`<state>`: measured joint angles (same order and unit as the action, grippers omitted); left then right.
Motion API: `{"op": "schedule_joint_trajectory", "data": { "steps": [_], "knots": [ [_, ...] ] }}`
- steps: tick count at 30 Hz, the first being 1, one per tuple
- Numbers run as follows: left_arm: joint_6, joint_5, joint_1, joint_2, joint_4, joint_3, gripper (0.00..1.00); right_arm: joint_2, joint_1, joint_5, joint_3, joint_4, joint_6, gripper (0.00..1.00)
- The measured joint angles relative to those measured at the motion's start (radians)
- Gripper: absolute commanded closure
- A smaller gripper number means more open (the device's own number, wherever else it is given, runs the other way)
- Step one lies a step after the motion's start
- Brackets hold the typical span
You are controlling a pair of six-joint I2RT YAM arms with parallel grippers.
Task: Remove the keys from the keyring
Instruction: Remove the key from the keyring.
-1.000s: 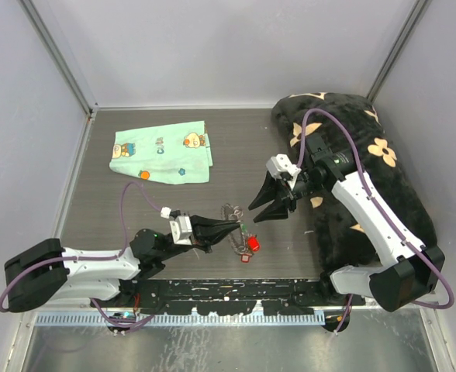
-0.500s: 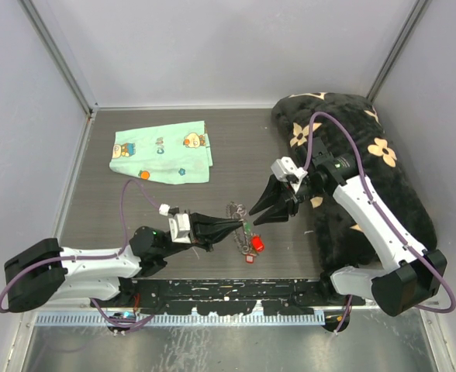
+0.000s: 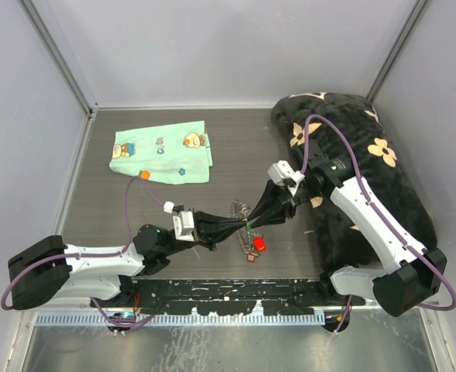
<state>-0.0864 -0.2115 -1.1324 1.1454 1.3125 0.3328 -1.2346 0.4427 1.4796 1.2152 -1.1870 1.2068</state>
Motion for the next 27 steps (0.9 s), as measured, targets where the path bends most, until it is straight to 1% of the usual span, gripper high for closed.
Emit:
{"op": "schedule_joint_trajectory", "data": {
  "steps": [2,5,6,10,11,12,16,17,22,24,27],
  "knots": [
    [-0.004,-0.003,0.000,0.005,0.000,0.005,1.00,0.000,0.003,0.000,0.000,0.004,0.000,0.83],
    [-0.007,-0.007,0.000,0.008,0.000,0.008,1.00,0.000,0.005,0.000,0.000,0.011,0.001,0.97],
    [-0.007,-0.009,-0.001,0.008,0.000,0.008,1.00,0.000,0.006,-0.001,0.000,0.012,0.001,0.99],
    [-0.012,-0.010,-0.001,0.008,0.000,0.008,0.99,0.000,0.006,-0.002,0.000,0.014,0.002,0.99],
    [-0.014,-0.010,-0.001,0.008,0.000,0.008,0.94,0.000,0.006,-0.003,0.000,0.014,0.002,0.99],
    [-0.016,-0.009,-0.001,0.008,0.000,0.008,0.88,0.000,0.006,-0.005,0.000,0.014,0.002,0.99],
    [-0.029,0.016,-0.001,0.000,0.005,0.003,0.72,0.000,0.007,-0.050,0.003,0.020,-0.014,0.99],
    [-0.029,0.026,-0.001,-0.011,0.010,-0.003,0.70,0.000,0.007,-0.071,0.003,0.021,-0.023,0.99],
    [-0.029,0.082,0.000,-0.154,-0.006,-0.088,0.69,0.000,0.011,-0.215,0.021,0.020,-0.055,0.99],
    [-0.023,0.097,0.000,-0.245,-0.075,-0.105,0.69,0.000,0.019,-0.288,0.039,0.015,-0.058,0.99],
    [0.000,0.111,0.000,-0.381,-0.241,-0.099,0.68,0.000,0.072,-0.442,0.085,-0.007,-0.059,0.99]
  ]
}}
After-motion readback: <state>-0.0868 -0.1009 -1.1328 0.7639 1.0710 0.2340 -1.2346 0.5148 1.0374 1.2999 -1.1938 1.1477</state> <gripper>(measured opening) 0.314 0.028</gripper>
